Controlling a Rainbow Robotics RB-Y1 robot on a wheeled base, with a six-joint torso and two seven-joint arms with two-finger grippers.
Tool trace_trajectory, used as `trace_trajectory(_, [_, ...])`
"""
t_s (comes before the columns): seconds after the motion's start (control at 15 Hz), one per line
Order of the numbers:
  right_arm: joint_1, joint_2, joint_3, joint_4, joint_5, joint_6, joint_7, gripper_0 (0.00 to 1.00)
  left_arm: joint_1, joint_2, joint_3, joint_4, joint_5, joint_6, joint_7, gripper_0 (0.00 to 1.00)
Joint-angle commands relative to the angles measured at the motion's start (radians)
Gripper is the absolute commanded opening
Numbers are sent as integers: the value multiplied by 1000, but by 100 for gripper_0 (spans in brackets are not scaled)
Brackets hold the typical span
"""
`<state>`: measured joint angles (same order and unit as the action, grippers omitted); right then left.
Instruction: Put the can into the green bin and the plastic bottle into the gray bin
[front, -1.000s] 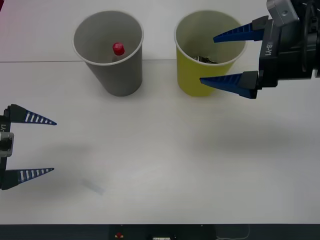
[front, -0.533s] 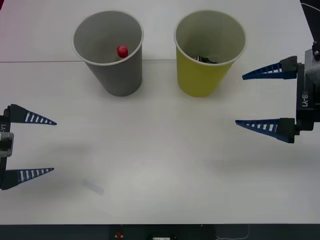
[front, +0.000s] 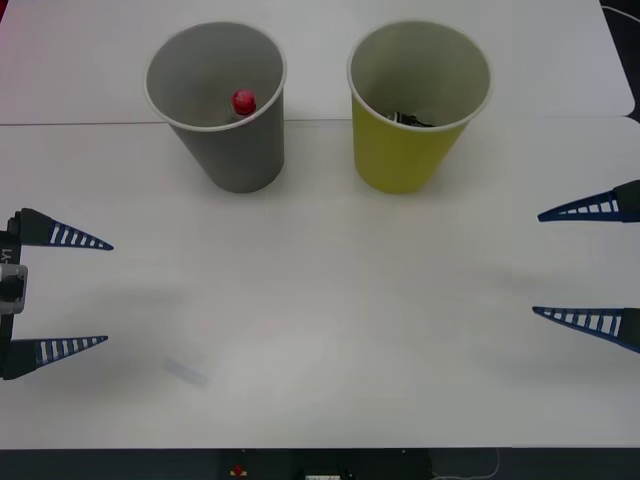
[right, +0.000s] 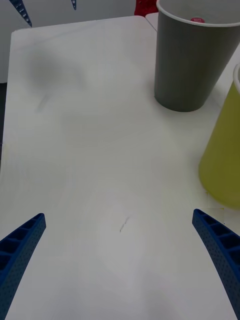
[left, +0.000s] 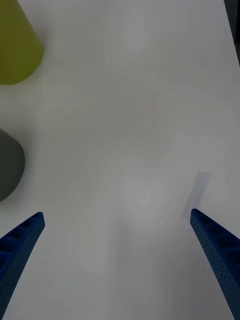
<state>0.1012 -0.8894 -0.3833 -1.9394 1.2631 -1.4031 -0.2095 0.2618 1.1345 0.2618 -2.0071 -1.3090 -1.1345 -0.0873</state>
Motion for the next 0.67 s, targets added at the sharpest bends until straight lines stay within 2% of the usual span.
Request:
trace_trajectory(0.07, [17, 0, -32, 82, -25, -74, 85, 100, 0, 0, 0, 0, 0, 0, 0, 100])
trace_trajectory(0.27, [22, 0, -52, 180, -51, -122, 162, 100, 0, 0, 0, 0, 0, 0, 0, 100])
trace_trajectory(0.67, [22, 0, -55, 209, -51, -123, 151, 100, 0, 0, 0, 0, 0, 0, 0, 100])
